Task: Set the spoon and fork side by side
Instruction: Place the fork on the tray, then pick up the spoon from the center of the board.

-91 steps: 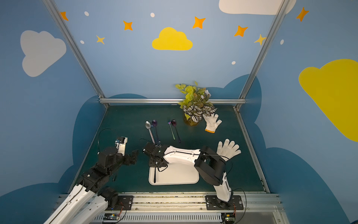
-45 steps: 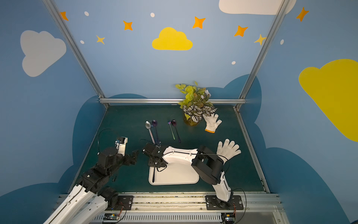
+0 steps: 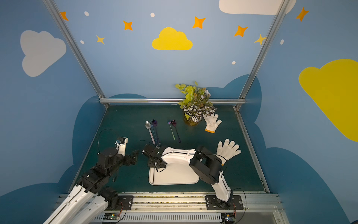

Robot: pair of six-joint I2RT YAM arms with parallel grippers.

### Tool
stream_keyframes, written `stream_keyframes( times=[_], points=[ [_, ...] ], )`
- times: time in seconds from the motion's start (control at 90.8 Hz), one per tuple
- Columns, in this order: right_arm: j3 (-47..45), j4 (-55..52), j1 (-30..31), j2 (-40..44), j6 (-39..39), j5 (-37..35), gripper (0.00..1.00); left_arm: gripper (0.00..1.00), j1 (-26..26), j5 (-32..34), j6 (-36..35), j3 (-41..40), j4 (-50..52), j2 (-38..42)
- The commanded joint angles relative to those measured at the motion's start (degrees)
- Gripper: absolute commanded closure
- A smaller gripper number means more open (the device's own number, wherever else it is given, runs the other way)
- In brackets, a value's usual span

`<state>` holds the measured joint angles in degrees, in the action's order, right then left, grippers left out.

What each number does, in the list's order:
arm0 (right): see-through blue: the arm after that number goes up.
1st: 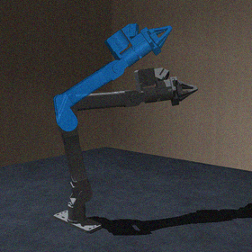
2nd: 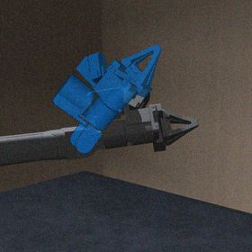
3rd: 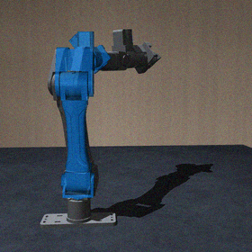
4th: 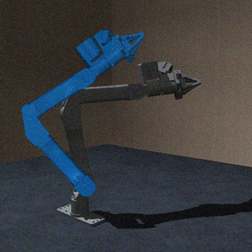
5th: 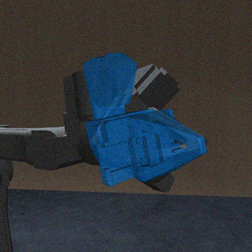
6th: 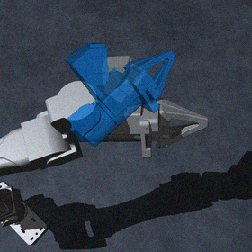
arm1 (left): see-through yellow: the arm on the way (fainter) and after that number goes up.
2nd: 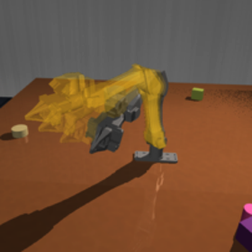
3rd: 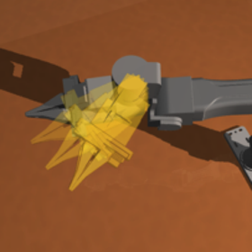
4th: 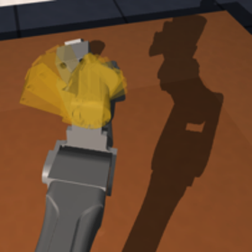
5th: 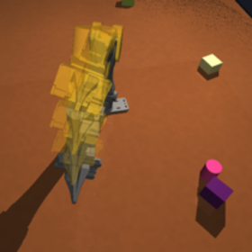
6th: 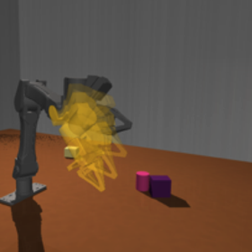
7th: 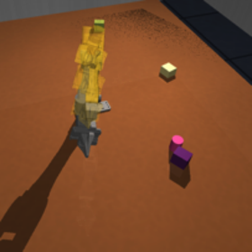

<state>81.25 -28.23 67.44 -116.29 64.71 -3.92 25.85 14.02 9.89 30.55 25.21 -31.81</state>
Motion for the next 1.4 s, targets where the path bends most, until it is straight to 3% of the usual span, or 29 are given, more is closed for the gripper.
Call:
stream_keyframes(
  times=[0.0, 0.209, 0.43, 0.573, 0.694, 0.837, 0.991, 1.211, 1.388],
  points=[
    [0.21, -2.67, -0.02, -0.52, -0.26, -1.32, 0.9, 0.0, 0.08, 0.83, 0.24, -0.19, 0.02, 0.53],
    [2.1, -6.67, -0.23, 1.45, -2.94, -2.17, 0.7, 0.0, 0.12, 1.26, 0.31, -0.13, 0.36, 0.66],
    [4.1, -13.7, -2.37, 5.9, -9.64, -4.0, 0.6, 0.0, 0.15, 1.88, 0.43, -0.05, 0.91, 0.95],
    [6.18, -19.87, -8.65, 9.42, -18.91, -5.37, 0.56, 0.0, 0.09, 1.95, 0.76, -0.09, 1.32, 0.99],
    [8.34, -22.05, -16.4, 9.16, -28.91, -2.28, 0.54, 0.0, 0.11, 2.02, 0.97, -0.05, 1.76, 0.8],
    [15.84, -24.38, -24.76, 3.43, -39.27, 1.22, 0.54, 0.0, 0.09, 1.44, 1.07, -0.05, 2.12, 0.37],
    [31.22, -30.85, -28.65, -7.49, -48.02, 1.16, 0.55, 0.0, 0.14, 0.29, 1.39, -0.32, 1.32, -0.67],
    [49.76, -35.22, -31.88, -22.03, -52.47, 1.02, 0.56, 0.0, 0.1, -0.55, 0.99, -1.03, -0.51, -1.53],
    [56.2, -35.2, -33.86, -28.25, -54.1, 0.21, 0.58, 0.0, 0.14, 0.1, 0.45, -1.46, -1.5, -2.05]
  ],
)
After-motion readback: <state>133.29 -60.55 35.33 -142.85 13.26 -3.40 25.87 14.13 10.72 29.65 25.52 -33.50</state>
